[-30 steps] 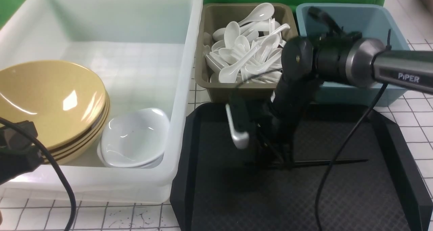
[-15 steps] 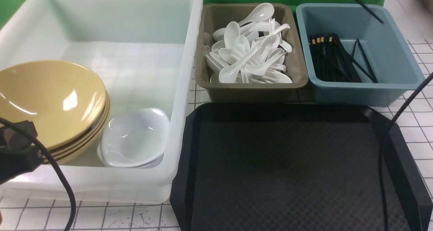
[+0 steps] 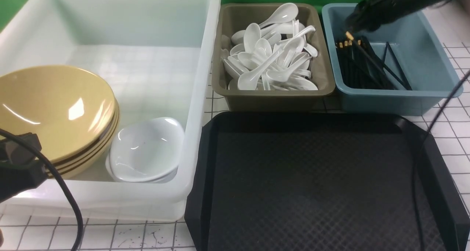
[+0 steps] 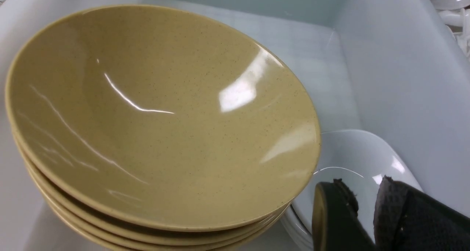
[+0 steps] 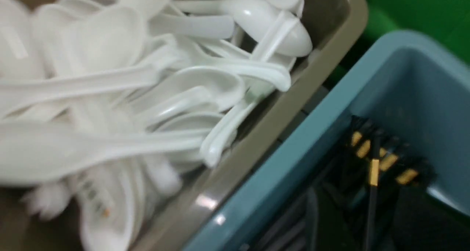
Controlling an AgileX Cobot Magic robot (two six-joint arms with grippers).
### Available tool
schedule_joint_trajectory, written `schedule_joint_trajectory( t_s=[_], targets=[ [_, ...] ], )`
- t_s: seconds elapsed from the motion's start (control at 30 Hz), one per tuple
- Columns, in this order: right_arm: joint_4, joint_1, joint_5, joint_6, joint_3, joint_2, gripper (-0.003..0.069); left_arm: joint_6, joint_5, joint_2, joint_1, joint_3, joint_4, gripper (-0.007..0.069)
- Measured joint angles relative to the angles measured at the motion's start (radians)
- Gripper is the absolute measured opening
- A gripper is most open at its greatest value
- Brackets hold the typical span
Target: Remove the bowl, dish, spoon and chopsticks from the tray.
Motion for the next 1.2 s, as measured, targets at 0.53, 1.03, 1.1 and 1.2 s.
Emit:
schedule_joint_trajectory(
  t_s=[0.53,1.03,1.1,1.2],
  targets=[
    [-0.175,0.027,0.18,0.321,0.422,-0.814,0.0038,0.0,0.001,0.0,0.0,0.001,0.0,0.0131],
    [-0.208,0.034,-0.105,0.429,1.441,-1.577,0.0038,0.0,0.001,0.0,0.0,0.001,0.0,0.0132],
    [-0.231,0.034,-0.122,0.435,1.517,-1.668,0.0038,0.0,0.001,0.0,0.0,0.001,0.0,0.0132],
    [-0.247,0.031,-0.227,0.468,1.621,-1.794,0.0038,0.0,0.001,0.0,0.0,0.001,0.0,0.0132]
  ],
)
